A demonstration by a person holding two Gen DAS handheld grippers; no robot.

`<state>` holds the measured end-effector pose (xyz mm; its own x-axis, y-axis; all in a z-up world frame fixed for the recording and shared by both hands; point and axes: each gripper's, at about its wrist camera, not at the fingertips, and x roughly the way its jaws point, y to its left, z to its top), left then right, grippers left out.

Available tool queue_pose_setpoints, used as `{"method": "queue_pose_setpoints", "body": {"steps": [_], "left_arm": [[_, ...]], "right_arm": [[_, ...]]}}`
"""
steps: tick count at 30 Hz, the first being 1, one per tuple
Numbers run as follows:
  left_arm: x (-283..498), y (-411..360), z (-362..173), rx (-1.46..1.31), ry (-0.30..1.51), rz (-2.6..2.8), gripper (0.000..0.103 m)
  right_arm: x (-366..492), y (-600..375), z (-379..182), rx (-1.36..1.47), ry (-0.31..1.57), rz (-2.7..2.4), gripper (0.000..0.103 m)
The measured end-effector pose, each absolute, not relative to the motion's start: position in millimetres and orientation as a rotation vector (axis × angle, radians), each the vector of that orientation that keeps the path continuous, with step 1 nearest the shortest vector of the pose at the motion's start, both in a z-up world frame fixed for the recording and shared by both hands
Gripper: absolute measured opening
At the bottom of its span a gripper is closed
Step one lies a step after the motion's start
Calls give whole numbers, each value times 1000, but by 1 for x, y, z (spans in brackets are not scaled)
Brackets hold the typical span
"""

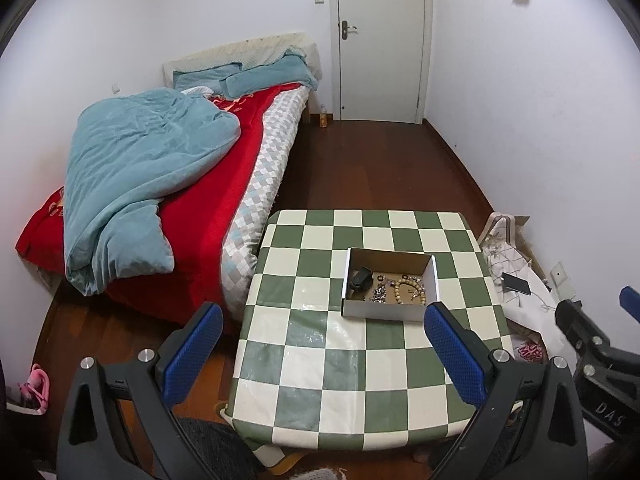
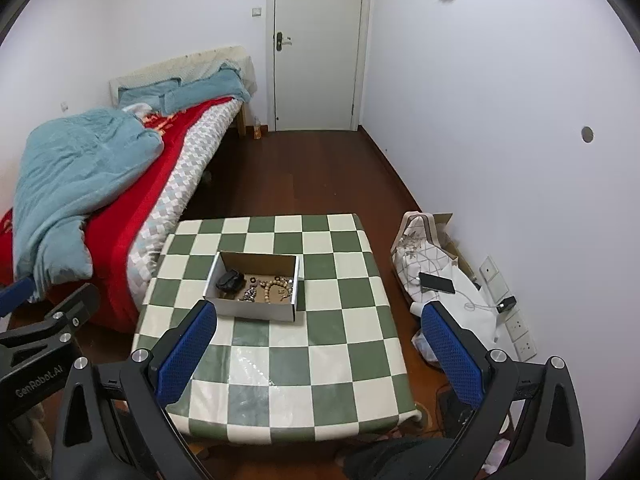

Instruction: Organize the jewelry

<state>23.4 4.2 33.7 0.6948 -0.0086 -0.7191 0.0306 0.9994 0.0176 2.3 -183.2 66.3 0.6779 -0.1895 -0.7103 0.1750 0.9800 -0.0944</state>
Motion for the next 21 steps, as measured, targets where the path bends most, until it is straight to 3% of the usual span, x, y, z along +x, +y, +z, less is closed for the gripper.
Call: {"method": "queue_pose_setpoints", "body": {"steps": [21], "left_arm": [[67,1,13,49,876,-2,103]], "right_arm": [[78,-192,11,-11,965,-196,103]]}}
